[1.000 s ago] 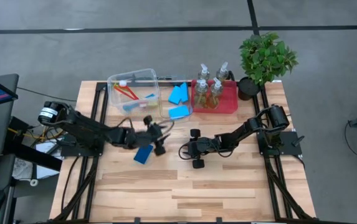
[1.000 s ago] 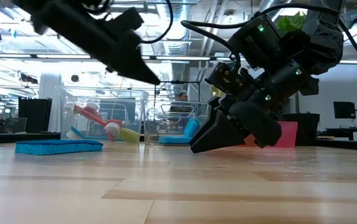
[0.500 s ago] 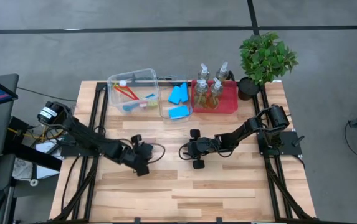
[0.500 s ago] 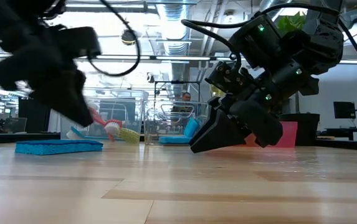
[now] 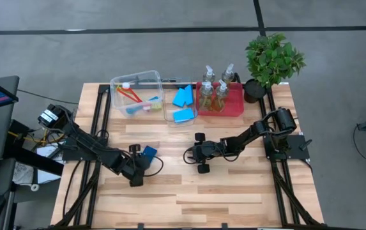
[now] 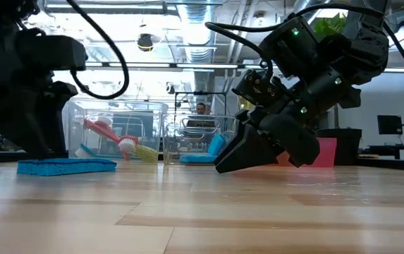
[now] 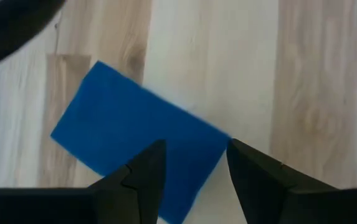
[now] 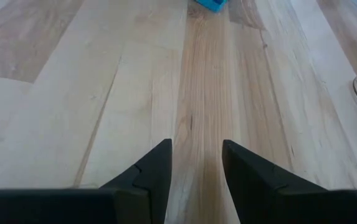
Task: Pick & Place Kitchen Sink Supplies
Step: Put the blue sponge into the transparent bin
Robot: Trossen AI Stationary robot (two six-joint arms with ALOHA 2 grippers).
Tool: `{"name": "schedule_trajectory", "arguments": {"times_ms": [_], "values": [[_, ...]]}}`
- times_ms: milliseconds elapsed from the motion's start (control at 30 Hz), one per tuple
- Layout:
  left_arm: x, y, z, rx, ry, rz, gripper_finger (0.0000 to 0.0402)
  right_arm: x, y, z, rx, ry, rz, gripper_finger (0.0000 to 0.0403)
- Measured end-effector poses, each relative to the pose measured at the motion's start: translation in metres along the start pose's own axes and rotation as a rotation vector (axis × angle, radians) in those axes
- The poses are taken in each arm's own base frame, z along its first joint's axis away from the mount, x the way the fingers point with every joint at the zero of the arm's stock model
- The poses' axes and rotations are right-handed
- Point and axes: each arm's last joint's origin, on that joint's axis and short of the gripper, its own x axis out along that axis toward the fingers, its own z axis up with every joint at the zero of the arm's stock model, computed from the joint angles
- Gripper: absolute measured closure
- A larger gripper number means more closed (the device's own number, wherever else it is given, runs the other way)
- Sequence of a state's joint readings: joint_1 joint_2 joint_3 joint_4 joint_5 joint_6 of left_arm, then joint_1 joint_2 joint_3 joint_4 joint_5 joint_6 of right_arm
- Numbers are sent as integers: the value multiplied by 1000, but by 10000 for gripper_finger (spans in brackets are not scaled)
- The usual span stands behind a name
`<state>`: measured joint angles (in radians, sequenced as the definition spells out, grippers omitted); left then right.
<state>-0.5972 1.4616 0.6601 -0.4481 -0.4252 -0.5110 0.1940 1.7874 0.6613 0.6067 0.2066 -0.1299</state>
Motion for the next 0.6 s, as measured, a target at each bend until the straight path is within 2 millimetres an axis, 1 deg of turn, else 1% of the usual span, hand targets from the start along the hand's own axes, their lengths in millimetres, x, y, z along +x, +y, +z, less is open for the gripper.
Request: {"name": "schedule_trajectory", "arguments": {"times_ms": [167,400,500,600], "values": [[5,4,-11,53,34,19,231,0,0,0,0,0,0,270],[14,9,-27,51,45,36,231,0,0,0,1,-3,0,270],[15,9,-27,42,24,27,233,0,0,1,2,-11,-1,270],[16,7,-25,35,-6,13,251,0,0,2,4,-18,-2,269]]}}
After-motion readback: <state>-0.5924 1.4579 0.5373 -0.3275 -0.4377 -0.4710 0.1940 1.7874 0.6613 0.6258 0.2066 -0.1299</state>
